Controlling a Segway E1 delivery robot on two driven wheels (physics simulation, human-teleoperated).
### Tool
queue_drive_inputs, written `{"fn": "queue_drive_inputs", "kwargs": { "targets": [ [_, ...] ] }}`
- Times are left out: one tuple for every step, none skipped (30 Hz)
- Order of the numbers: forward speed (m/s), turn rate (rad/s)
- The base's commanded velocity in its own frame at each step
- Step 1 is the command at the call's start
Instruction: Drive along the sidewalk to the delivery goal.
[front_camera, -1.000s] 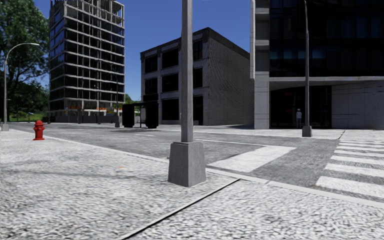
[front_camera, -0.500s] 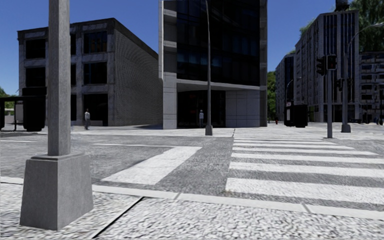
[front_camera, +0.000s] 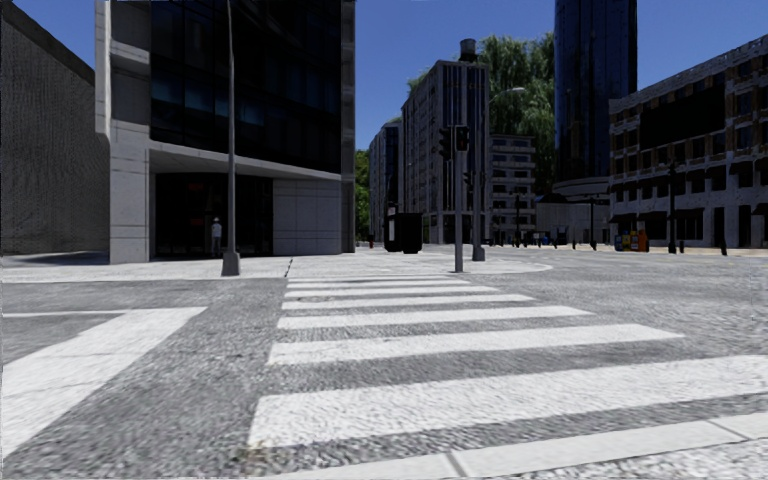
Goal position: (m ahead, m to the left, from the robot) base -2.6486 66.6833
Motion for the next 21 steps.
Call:
{"fn": "queue_drive_inputs", "kwargs": {
  "targets": [
    [1.33, -0.7],
    [1.33, -0.54],
    [1.33, 0.0],
    [1.32, 0.0],
    [1.32, 0.0],
    [1.3, 0.0],
    [1.28, 0.0],
    [1.27, 0.0],
    [1.27, 0.0],
    [1.27, 0.0],
    [1.26, 0.0],
    [1.25, 0.0],
    [1.25, 0.0],
    [1.25, 0.0],
    [1.25, 0.0],
    [1.25, 0.0],
    [1.25, 0.0],
    [1.25, 0.0],
    [1.25, 0.0],
    [1.22, 0.0],
    [1.13, 0.04]
  ]
}}
